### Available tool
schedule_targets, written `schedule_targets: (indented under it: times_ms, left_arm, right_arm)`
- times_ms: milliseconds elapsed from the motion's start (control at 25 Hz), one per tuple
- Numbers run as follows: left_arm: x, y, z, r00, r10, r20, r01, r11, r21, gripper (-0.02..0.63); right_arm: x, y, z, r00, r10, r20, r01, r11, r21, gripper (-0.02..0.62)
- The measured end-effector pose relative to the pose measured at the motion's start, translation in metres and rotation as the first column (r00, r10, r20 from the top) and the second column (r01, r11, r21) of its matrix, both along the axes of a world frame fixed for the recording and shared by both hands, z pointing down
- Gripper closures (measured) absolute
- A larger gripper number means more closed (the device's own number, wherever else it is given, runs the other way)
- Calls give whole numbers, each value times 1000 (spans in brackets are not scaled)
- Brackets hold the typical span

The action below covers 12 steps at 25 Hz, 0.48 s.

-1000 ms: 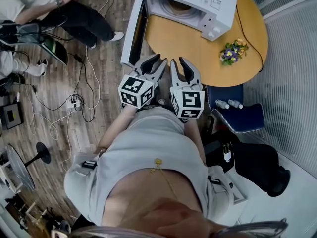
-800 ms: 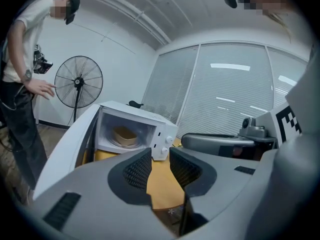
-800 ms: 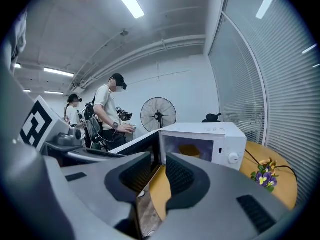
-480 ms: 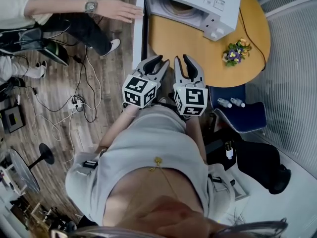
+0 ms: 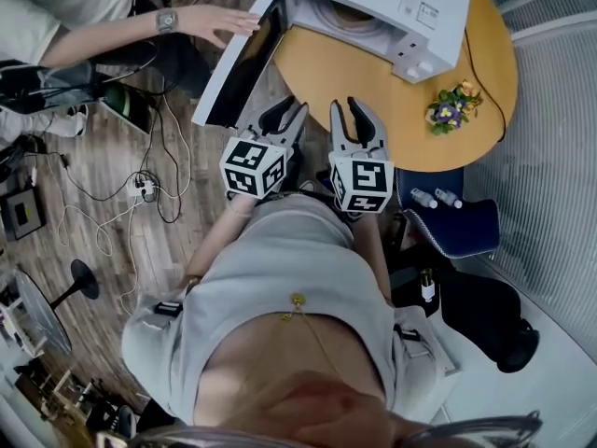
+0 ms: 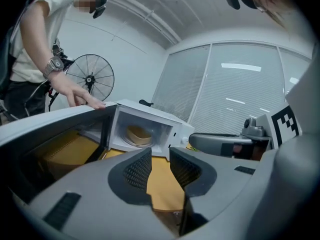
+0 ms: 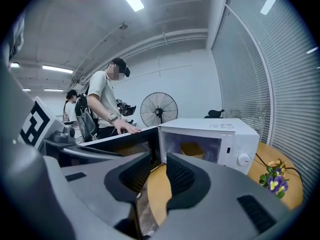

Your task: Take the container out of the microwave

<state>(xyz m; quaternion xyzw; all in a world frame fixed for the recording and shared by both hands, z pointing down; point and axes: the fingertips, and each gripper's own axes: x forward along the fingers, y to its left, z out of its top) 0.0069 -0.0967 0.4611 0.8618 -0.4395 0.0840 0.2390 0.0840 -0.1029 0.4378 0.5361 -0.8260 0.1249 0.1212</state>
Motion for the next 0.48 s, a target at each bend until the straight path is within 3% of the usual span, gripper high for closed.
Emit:
schedule_targets:
  times_ms: [480]
  left_arm:
    - [17,-72,-4,995,91,-29,-90,996,17,492]
  right_arm:
    - [-1,-66,7,999,30,-40,-30,999,-11,488]
